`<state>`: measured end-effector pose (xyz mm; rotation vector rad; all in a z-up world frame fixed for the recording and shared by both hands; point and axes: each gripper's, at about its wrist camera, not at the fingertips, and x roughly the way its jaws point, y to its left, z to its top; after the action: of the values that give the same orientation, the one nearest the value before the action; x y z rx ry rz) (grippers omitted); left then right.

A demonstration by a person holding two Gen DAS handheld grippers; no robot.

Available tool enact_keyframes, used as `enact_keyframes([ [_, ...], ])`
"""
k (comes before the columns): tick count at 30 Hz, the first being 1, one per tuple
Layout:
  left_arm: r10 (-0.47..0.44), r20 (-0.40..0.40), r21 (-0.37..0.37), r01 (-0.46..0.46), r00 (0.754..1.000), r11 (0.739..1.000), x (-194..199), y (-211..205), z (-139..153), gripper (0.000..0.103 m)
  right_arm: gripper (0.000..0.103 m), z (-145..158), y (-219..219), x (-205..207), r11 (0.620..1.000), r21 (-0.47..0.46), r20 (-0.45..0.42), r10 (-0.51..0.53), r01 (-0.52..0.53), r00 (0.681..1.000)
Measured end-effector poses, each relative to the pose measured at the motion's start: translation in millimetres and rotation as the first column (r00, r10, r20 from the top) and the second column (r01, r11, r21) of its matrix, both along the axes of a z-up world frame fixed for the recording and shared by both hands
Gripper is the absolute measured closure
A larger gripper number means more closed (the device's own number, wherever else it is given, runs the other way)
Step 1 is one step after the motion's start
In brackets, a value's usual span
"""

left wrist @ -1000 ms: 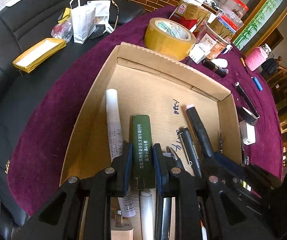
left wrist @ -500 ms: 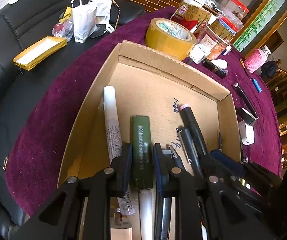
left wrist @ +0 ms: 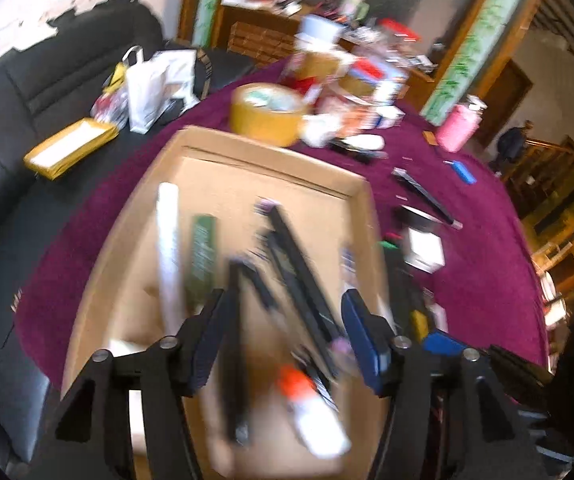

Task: Organize rigid objects
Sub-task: 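Carry the black marker and green box into the tray and open both tools, then withdraw both tools from the tray back over the table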

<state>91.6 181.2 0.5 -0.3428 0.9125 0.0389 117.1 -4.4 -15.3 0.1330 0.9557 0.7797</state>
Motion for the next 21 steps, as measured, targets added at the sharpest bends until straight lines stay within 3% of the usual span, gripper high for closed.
enact_keyframes([
  [5,-0.062,0.039,-0.041,0.064,0.997,0.997,-41.9,-59.1,-1.9,0.036,0.061,-13.5,-58.9,-28.4,0.995,0.009,-0.045,-0.101,0.101,0.994],
  [12,-0.101,0.002,-0.032,0.101,0.995,0.994,-69.1,-102.5,-16.6,0.035,0.061,-33.8,-120.5,-50.9,0.973,-0.015,-0.066,-0.229,0.228,0.971],
  [21,-0.114,-0.006,-0.022,0.114,0.993,0.993,-83.4,-110.7,-16.6,0.035,0.061,-46.4,-126.3,-34.0,0.960,-0.083,-0.059,-0.272,0.267,0.960],
])
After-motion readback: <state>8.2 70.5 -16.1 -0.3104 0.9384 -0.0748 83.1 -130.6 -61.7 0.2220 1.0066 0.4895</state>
